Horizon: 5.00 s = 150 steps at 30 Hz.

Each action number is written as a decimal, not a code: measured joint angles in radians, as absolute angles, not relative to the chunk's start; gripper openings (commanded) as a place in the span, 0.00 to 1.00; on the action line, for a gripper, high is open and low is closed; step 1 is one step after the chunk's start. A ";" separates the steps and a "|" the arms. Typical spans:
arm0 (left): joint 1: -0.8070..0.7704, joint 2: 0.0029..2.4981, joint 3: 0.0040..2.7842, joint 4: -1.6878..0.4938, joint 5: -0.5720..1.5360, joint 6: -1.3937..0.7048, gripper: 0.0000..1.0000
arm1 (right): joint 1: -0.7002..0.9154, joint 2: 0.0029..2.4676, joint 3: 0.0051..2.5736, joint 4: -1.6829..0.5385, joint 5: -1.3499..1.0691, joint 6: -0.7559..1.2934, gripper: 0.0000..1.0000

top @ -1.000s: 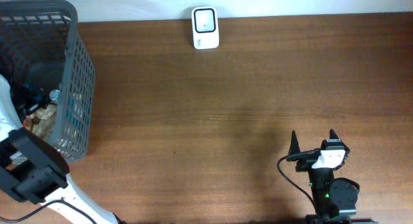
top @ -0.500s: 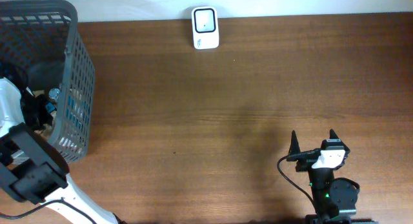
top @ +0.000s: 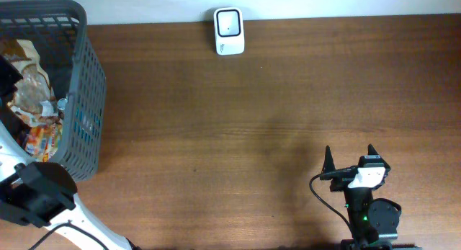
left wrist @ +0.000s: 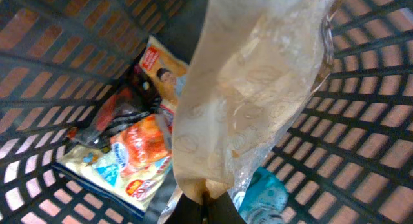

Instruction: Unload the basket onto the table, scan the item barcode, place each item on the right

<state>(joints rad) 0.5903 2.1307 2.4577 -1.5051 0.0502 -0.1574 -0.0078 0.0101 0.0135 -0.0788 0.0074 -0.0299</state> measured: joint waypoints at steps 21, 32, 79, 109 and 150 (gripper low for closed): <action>0.155 1.562 2.476 -1.388 0.756 -0.162 0.00 | -0.008 0.010 0.014 -0.079 0.007 -0.031 0.98; -0.416 1.937 2.231 -1.289 0.491 -0.162 0.00 | -0.008 0.010 0.014 -0.079 0.007 -0.030 0.98; -0.557 2.499 2.761 -1.363 0.168 -0.550 0.29 | -0.008 0.010 0.014 -0.079 0.007 -0.030 0.98; -0.465 2.241 2.206 -0.996 0.499 -0.197 0.99 | -0.008 0.011 0.014 -0.079 0.007 -0.030 0.98; -0.720 2.412 1.876 -0.418 0.228 -0.667 0.00 | -0.008 0.010 0.014 -0.079 0.007 -0.030 0.98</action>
